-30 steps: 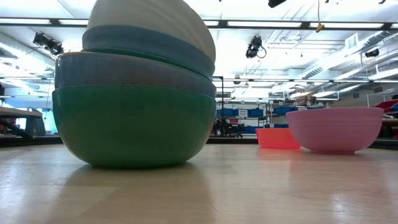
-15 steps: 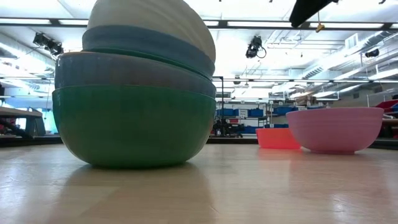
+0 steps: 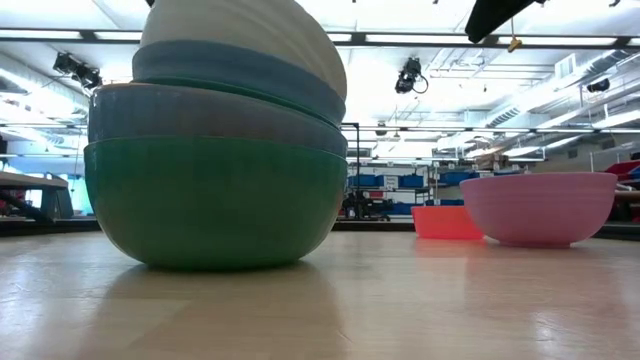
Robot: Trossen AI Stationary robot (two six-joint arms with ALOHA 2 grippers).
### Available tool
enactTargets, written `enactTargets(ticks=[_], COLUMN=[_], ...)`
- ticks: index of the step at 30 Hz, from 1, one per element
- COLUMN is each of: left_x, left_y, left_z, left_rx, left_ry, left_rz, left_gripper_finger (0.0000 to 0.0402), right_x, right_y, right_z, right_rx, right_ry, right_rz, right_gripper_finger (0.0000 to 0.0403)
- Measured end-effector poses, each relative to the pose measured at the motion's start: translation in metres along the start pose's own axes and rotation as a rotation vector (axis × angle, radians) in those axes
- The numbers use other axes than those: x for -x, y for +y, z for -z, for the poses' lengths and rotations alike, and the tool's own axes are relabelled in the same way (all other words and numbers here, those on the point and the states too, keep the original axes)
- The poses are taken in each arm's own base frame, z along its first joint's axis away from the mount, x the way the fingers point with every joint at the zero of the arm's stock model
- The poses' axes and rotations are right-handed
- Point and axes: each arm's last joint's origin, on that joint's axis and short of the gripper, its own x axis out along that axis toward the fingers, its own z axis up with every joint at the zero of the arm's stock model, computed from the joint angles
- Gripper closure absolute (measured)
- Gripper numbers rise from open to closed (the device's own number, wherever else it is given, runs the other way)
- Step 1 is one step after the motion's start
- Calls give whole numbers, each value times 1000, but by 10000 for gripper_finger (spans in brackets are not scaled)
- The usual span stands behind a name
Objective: Nest bowls inside each other
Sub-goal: Stack the gray bowl on top of the the blue bowl
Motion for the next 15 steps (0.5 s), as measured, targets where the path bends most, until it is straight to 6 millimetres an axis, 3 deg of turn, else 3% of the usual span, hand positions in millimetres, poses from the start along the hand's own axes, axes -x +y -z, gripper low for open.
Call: enactTargets(ticks=[15], left_x=[-28], left_y=[-4], left_z=[3], left_rx=[8], left_ry=[113], left_rz=[56], left_gripper_finger=[204], right_x=[0], right_y=[0], right_z=[0], right_rx=[-4], right_ry=[-2], right_rz=[-3], right_gripper_finger=[305])
